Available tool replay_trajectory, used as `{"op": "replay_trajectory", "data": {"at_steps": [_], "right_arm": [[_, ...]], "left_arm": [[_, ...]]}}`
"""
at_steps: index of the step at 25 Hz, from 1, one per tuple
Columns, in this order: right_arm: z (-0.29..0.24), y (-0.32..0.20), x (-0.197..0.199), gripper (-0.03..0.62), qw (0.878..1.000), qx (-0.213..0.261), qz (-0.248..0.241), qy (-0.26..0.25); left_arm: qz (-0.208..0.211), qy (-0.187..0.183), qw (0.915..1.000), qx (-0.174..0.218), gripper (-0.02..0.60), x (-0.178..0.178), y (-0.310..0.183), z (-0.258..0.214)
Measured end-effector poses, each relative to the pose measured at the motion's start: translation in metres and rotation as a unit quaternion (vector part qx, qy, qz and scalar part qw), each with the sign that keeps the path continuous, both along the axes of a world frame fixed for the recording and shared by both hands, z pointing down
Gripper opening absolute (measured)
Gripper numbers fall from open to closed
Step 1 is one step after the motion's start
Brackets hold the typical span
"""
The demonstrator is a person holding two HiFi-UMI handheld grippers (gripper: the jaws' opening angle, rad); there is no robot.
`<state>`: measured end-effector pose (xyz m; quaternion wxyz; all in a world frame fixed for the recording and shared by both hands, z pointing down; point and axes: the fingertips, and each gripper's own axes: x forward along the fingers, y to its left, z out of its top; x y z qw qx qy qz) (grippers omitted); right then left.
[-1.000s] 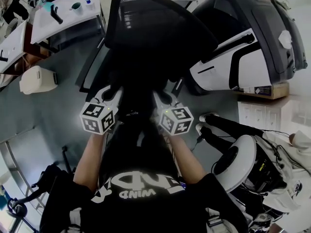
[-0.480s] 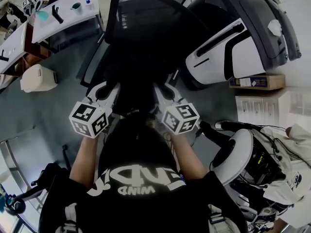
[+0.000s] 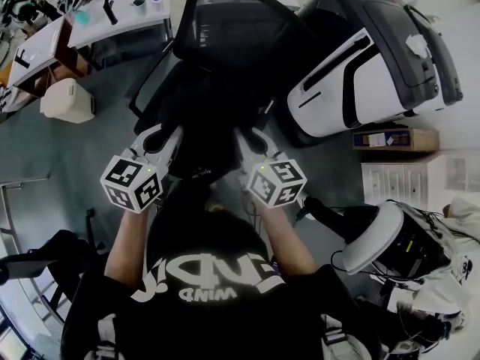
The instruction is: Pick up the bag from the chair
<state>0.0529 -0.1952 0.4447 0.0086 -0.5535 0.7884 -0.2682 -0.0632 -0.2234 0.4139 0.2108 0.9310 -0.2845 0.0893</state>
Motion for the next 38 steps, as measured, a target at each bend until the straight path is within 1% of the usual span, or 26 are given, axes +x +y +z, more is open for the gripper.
{"op": "replay_trajectory", "data": {"at_steps": [5,9,12,15,21,26,32,38], "right_arm": [[-0.01,0.053,-0.017,0.014,0.999,0.01,-0.037,0.006],[-0.017,0.088,-0.035,0.014,0.998,0.018,-0.066,0.005],[-0.027,0.11,-0.053,0.014,0.996,0.024,-0.083,-0.001],[-0.035,0.13,-0.072,0.015,0.995,0.026,-0.097,-0.009],[-0.044,0.183,-0.102,0.015,0.995,0.015,-0.095,-0.019],[-0.02,0.217,-0.117,0.015,0.996,0.0,-0.087,-0.017],[0.011,0.233,-0.129,0.015,0.996,-0.013,-0.084,-0.013],[0.026,0.232,-0.132,0.015,0.996,-0.022,-0.086,-0.009]], "left_arm": [[-0.032,0.001,0.9994,0.015,0.012,-0.018,0.061,-0.014],[-0.055,0.0,0.9983,0.019,0.012,-0.037,0.097,-0.023],[-0.063,-0.002,0.9979,0.016,0.012,-0.055,0.118,-0.031],[-0.062,-0.004,0.998,0.01,0.012,-0.074,0.138,-0.037],[-0.035,0.006,0.9993,-0.006,0.012,-0.105,0.189,-0.042],[-0.029,-0.001,0.9995,-0.016,0.011,-0.119,0.223,-0.019],[-0.034,0.01,0.9986,-0.038,0.011,-0.132,0.237,0.014],[-0.039,-0.005,0.9984,-0.041,0.011,-0.134,0.238,0.029]]}}
